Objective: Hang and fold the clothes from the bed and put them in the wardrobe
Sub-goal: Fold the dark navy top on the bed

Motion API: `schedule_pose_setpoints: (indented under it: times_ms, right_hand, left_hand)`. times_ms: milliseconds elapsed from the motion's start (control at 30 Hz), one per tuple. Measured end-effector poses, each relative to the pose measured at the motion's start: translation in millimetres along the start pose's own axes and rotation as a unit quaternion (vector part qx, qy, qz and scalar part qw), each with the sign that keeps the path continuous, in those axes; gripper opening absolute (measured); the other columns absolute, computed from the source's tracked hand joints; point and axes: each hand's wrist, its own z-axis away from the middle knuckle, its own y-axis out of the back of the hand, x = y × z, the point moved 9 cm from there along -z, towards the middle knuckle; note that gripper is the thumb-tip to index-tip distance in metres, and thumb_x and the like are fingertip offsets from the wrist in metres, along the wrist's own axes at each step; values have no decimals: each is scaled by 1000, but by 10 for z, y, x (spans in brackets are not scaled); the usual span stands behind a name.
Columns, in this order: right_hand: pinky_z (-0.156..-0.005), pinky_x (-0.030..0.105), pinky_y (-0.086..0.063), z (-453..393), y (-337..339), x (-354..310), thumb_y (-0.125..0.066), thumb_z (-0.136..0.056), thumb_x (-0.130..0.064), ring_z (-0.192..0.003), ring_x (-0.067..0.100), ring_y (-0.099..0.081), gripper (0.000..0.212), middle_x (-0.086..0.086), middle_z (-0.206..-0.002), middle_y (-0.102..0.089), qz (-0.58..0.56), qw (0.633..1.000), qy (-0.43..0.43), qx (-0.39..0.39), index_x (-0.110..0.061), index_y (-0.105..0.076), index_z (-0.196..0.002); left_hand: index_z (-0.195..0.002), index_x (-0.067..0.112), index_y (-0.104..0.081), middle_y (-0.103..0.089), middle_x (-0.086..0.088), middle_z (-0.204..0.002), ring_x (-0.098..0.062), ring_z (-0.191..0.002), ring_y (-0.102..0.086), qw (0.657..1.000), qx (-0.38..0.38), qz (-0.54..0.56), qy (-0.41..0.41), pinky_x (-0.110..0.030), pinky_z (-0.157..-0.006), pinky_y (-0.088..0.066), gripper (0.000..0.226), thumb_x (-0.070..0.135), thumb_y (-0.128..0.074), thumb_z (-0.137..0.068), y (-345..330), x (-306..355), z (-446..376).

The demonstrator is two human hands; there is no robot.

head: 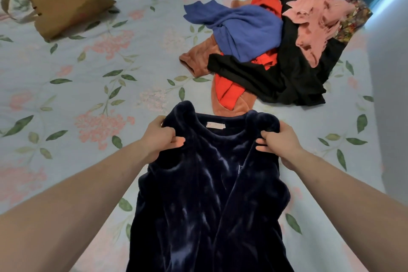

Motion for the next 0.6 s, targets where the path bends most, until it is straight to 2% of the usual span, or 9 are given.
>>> schedule_pose_setpoints:
  times_ms: [67,167,267,333,433,500,533,567,600]
  right_hand:
    - [-77,38,-64,74,119,-185,-48,-97,6,-91,21,-74,38,6,-107,-72,-4,999,41,10,-20,-63,-119]
    - [-73,28,-61,193,338,-499,-47,-89,12,-91,19,-74,43,4,-101,-74,26,991,127,46,-18,-70,-109]
    - [-90,26,-51,361,454,-751,-49,-80,10,-98,11,-66,46,-9,-104,-72,136,963,219,75,-25,-72,-99]
    - [-98,19,-41,499,465,-747,-48,-74,14,-107,9,-60,51,-10,-112,-67,171,948,259,73,-28,-71,-93]
    - [-97,6,-32,682,461,-469,-47,-65,19,-110,2,-53,58,-9,-117,-62,234,928,288,37,-35,-66,-76]
    - [-94,4,-33,786,476,-165,-48,-64,18,-112,1,-52,57,-11,-123,-58,287,916,281,2,-35,-66,-75]
    - [-92,9,-36,833,468,9,-49,-65,17,-115,4,-53,56,-13,-128,-56,318,908,272,-17,-35,-66,-76]
    - [-90,15,-38,874,450,195,-50,-67,16,-117,6,-54,55,-14,-132,-54,351,898,261,-36,-36,-66,-77]
    - [-88,19,-39,910,425,377,-51,-70,13,-116,8,-54,54,-16,-137,-51,382,888,249,-53,-38,-65,-79]
  left_hand:
    - [-118,13,-58,-70,-11,-101,-21,-82,-74,999,5,7,-38,-27,-71,-63,40,-15,-44,-94,49,232,87]
    - [-121,11,-63,-71,-7,-103,-17,-89,-72,995,-7,29,-95,-24,-76,-62,41,-17,-54,-92,42,526,232]
    - [-113,12,-67,-70,-4,-104,-14,-91,-70,989,-14,27,-145,-20,-74,-60,36,-15,-58,-92,30,684,386]
    - [-96,15,-70,-70,-3,-93,-14,-84,-69,984,-8,-39,-175,-22,-69,-57,29,-12,-60,-91,64,661,467]
    - [-83,19,-67,-65,-4,-79,-21,-74,-64,952,-13,-206,-227,-33,-70,-50,22,-1,-63,-91,114,400,533]
    - [-80,30,-63,-61,5,-92,-21,-93,-65,915,-41,-292,-275,-28,-88,-49,29,4,-65,-91,106,135,596]
    - [-80,33,-61,-58,9,-105,-16,-105,-61,895,-56,-338,-286,-18,-96,-43,31,4,-66,-90,100,-20,647]
    - [-81,34,-60,-53,12,-117,-11,-113,-56,874,-69,-382,-292,-12,-98,-37,32,4,-67,-89,107,-189,691]
    - [-83,35,-59,-48,14,-128,-9,-116,-54,855,-76,-421,-293,-14,-98,-36,33,3,-64,-88,124,-345,738]
